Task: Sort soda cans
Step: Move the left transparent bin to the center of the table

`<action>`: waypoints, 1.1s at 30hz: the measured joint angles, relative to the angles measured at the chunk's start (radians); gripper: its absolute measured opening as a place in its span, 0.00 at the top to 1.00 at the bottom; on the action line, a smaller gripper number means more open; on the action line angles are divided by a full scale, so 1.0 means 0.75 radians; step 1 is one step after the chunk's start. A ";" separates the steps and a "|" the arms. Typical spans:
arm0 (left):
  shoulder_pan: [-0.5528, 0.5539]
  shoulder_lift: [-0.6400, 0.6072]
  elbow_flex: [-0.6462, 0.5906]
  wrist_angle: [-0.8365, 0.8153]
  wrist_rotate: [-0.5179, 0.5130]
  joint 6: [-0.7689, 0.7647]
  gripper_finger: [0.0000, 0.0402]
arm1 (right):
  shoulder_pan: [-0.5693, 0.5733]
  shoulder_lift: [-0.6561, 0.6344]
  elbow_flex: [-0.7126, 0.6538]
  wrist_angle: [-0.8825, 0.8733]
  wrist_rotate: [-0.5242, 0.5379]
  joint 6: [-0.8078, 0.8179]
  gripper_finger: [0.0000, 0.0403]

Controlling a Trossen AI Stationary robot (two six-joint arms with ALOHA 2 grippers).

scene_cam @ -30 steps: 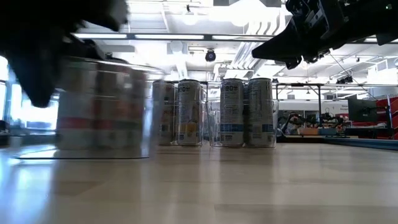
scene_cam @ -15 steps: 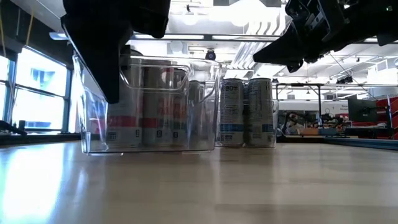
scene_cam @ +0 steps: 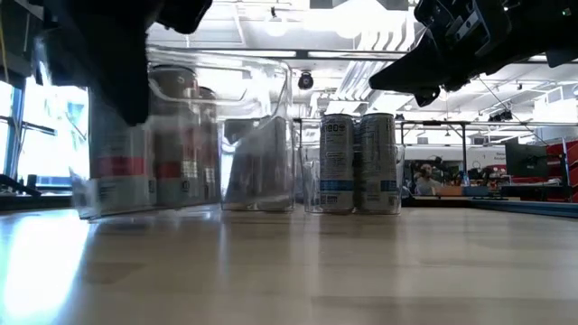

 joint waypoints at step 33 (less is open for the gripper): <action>0.099 -0.006 0.228 -0.103 0.348 1.207 0.58 | 0.041 -0.001 0.000 -0.020 -0.006 0.030 1.00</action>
